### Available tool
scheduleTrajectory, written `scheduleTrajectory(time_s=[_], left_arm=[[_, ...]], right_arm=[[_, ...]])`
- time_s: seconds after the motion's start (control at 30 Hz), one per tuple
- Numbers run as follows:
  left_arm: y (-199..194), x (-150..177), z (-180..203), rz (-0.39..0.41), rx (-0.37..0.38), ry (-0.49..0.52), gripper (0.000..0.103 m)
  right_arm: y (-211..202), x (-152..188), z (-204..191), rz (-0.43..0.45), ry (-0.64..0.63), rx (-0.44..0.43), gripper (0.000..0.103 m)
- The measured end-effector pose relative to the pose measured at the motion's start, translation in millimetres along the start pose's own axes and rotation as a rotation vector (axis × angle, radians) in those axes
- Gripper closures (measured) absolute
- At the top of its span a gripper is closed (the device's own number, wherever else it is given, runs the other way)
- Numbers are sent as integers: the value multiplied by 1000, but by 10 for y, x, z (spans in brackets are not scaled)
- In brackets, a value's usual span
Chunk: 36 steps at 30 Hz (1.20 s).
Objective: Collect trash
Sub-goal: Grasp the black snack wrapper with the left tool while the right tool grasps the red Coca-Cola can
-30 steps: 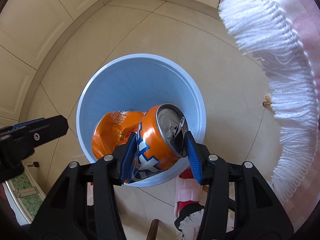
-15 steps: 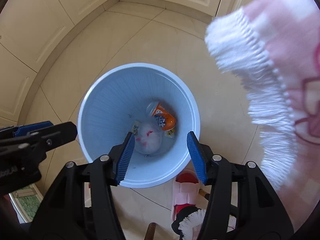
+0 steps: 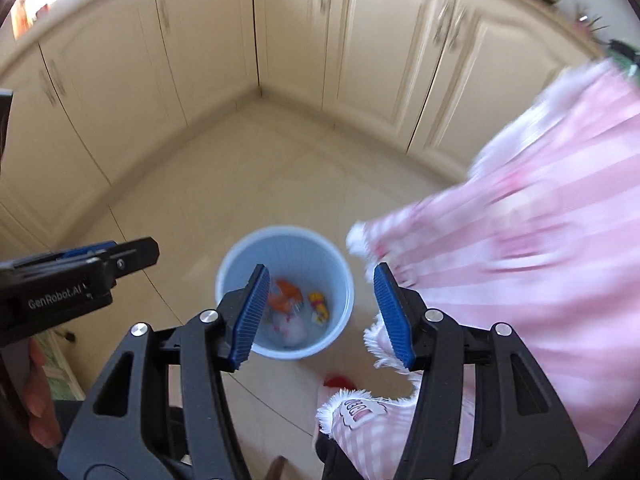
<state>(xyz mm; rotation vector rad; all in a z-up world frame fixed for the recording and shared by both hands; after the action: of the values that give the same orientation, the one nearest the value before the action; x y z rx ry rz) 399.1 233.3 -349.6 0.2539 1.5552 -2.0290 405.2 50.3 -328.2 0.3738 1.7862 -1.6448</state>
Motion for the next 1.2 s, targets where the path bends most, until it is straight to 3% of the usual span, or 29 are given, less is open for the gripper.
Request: scheduleTrajectory(time_s=[0.17, 0.27, 0.4, 0.57, 0.67, 0.87, 1.2], left_arm=[[-960, -83, 655, 170, 74, 95, 50], [-1336, 2, 1162, 226, 129, 175, 48], [-1453, 230, 1932, 208, 211, 293, 48], [-1199, 567, 2989, 98, 288, 460, 46], [-964, 864, 3467, 13, 323, 529, 45], [-526, 1092, 4075, -66, 260, 636, 45], [-171, 1068, 4418, -63, 124, 711, 41]], right_arm=[[-1165, -214, 289, 192, 43, 33, 43], [-1773, -183, 612, 287, 80, 88, 40], [-2306, 1, 1238, 356, 165, 180, 37], [-2744, 426, 2202, 376, 325, 299, 37], [-2815, 689, 2738, 356, 426, 351, 37], [-2738, 1048, 3383, 295, 561, 370, 36], [-2504, 1156, 3864, 255, 661, 281, 35]])
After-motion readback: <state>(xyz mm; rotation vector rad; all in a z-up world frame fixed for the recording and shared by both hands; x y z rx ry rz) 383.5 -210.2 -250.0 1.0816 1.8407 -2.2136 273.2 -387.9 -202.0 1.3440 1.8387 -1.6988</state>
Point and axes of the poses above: each gripper's, at about its wrist camera, not at the fingertips, and y roughly the way its jaws point, z to its right, x to its underside, the point moved 6 cm from there along y, roughly the way its jaws point, and after that the axes turned 1 degree about y, right-handed, at the moved point
